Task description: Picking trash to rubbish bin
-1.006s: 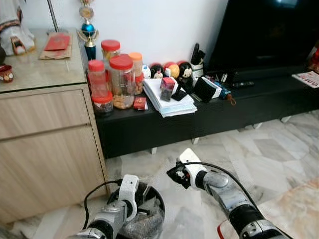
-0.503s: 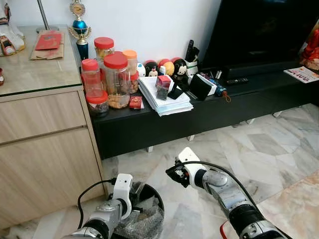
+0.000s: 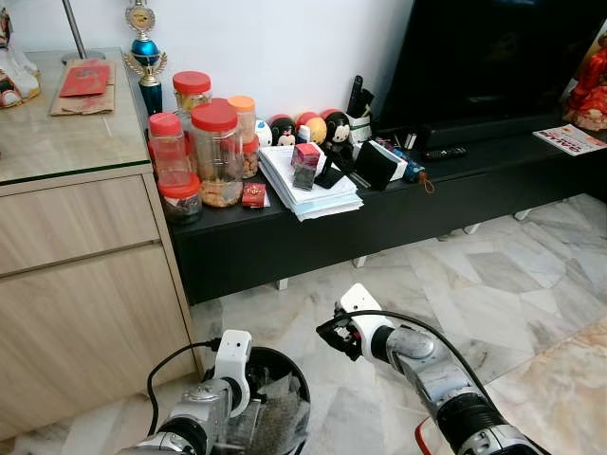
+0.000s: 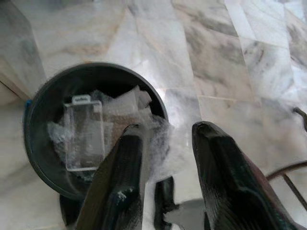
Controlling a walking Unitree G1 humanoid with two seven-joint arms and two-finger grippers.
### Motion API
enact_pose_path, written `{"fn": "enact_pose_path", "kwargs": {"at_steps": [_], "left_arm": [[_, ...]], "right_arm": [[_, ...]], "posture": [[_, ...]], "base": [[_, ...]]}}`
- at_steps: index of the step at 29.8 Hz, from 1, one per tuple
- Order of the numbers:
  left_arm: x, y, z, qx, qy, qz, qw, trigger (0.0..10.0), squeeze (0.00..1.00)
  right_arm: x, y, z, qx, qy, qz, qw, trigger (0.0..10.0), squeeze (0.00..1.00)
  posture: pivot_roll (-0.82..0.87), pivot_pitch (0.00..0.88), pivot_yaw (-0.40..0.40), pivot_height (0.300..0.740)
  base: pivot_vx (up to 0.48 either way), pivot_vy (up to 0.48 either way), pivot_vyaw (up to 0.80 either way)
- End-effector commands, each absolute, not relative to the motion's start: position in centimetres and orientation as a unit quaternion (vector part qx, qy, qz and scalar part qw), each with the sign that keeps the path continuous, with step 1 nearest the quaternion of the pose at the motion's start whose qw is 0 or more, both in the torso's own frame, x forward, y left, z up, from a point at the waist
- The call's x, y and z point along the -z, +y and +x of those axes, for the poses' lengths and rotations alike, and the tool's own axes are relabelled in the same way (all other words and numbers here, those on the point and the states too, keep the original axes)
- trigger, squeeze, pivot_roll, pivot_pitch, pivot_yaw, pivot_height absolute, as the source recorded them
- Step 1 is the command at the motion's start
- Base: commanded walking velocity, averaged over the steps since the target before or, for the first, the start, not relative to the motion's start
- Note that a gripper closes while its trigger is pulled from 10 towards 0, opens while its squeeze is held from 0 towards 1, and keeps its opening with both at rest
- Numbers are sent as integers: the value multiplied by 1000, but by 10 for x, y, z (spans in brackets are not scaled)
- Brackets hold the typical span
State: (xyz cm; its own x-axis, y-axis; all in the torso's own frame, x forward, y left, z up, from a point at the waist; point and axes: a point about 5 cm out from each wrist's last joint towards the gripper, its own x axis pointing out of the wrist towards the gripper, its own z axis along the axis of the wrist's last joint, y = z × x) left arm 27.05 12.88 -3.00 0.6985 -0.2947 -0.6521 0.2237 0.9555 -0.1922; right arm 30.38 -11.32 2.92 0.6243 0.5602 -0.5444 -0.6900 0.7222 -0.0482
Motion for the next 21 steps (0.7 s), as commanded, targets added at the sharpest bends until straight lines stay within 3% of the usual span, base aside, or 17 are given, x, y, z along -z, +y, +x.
{"fn": "enact_pose_path", "kwargs": {"at_steps": [1,2,6,9,11,12,15,21], "left_arm": [[25,128,276,140,344,-26,928,10000,188],[23,129,278,130,332,-21,934,10000,0],[8,138,292,80,261,18,962,10000,0],[-16,149,305,15,161,88,983,10000,0],[-18,149,306,9,149,93,984,10000,0],[-33,153,311,-23,96,99,990,10000,0],[-64,154,318,-50,-12,141,989,10000,0],[-99,151,326,-80,-112,157,978,10000,0]], "right_arm": [[-36,-117,308,-335,234,-124,904,10000,0],[-38,-117,310,-325,222,-110,913,10000,0],[-55,-122,320,-272,135,-75,950,10000,0],[-70,-124,325,-246,79,-38,965,10000,0],[-71,-124,326,-245,72,-33,966,10000,0],[-78,-126,329,-222,45,-28,974,10000,0],[-88,-128,333,-181,0,5,983,10000,0],[-98,-127,336,-157,-41,34,986,10000,0]], "posture": [[186,0,-136,740],[186,0,-136,740],[186,0,-136,740],[186,0,-136,740],[186,0,-136,740],[195,0,-134,740],[195,0,-134,740],[203,0,-137,740]], "base": [[0,0,0],[0,0,0],[0,0,0],[0,0,0],[0,0,0],[0,0,0],[0,0,0],[0,0,0]]}}
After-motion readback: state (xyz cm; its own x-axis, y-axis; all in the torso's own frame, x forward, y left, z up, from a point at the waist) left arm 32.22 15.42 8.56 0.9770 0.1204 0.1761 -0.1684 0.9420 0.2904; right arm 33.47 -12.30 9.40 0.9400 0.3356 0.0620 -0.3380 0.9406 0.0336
